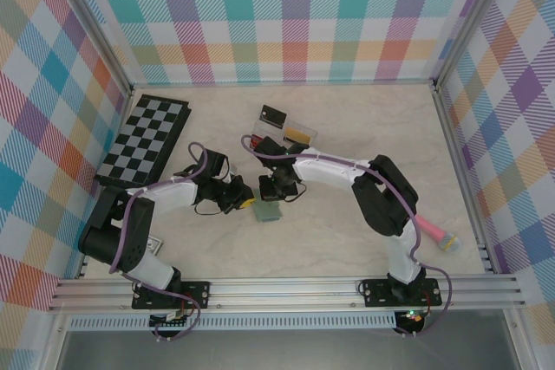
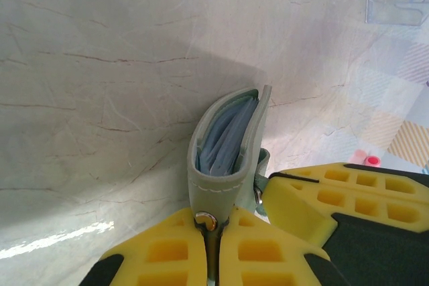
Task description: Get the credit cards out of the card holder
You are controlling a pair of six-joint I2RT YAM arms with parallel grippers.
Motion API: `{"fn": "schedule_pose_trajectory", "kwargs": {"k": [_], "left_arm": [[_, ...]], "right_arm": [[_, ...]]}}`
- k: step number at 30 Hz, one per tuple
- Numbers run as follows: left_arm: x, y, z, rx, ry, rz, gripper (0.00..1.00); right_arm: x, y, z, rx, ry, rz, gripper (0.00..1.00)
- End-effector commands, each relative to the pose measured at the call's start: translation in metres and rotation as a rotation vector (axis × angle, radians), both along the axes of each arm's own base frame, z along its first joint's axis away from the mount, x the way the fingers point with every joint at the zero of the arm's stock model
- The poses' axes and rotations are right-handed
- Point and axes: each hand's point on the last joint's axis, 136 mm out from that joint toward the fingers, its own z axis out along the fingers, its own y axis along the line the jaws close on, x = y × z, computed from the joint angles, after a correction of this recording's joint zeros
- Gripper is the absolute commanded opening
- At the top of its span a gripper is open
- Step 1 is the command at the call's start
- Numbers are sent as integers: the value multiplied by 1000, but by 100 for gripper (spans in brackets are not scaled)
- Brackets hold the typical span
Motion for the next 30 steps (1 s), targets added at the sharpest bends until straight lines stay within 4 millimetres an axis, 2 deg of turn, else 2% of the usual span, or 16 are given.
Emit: {"fn": "schedule_pose_trajectory", "kwargs": {"k": [1, 6, 22, 28, 30], "left_arm": [[-14, 12, -8, 73, 42, 7, 0], [-14, 12, -12, 73, 46, 6, 0], [-13, 12, -12, 74, 43, 13, 0], [-8, 5, -5, 53, 25, -33, 0], [-6, 3, -1, 54, 15, -50, 0]], "right_arm": [[2, -62, -18, -211, 6, -141, 0], [3, -83, -19, -275, -6, -201, 0], [-1, -110, -24, -387, -14, -254, 0], [8, -86, 10, -211, -66, -215, 0], [8, -77, 15, -169, -57, -187, 26]]}}
